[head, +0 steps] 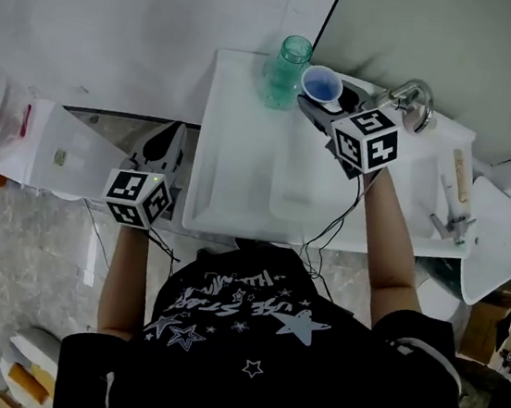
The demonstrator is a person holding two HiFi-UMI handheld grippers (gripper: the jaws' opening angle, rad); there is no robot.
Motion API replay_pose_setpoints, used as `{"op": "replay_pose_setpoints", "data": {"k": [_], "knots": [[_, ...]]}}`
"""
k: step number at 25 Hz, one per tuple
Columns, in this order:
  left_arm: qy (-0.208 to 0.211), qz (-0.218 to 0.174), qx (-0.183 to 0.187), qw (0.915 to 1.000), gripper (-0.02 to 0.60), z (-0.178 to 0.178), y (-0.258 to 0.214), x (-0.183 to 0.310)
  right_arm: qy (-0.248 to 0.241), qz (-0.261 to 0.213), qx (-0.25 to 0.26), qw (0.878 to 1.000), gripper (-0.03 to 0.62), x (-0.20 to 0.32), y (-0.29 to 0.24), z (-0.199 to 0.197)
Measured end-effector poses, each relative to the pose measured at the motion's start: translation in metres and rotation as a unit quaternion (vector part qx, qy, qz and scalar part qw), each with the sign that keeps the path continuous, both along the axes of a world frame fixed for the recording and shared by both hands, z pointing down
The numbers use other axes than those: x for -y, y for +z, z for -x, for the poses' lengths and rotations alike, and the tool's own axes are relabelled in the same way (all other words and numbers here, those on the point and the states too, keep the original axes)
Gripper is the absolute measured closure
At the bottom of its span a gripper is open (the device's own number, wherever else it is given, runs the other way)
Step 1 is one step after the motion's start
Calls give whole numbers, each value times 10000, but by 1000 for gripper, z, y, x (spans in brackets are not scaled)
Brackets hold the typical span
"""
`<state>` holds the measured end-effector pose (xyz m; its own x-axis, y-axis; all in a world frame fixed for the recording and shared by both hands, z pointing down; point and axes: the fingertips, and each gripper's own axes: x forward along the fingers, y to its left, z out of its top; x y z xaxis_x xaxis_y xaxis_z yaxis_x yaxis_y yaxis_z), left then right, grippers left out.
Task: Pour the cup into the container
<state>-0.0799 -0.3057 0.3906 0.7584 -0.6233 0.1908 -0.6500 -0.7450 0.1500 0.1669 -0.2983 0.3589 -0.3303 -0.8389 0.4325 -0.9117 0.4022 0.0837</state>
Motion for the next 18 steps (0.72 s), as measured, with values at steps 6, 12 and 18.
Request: {"op": "replay_pose_setpoints", "data": {"k": [6,12,18], "knots": [[79,-177,109,9998,572,-21,-24,22,88,79,-210,9997,316,24,-22,-39],[65,-207,26,9998,572,-36,-40,45,-54,313,-766,9966,316,59,-23,-68],[-18,-112,76,9999,572,-39,-41,67,-462,473,-1671,9837,318,86,-14,-76]]}}
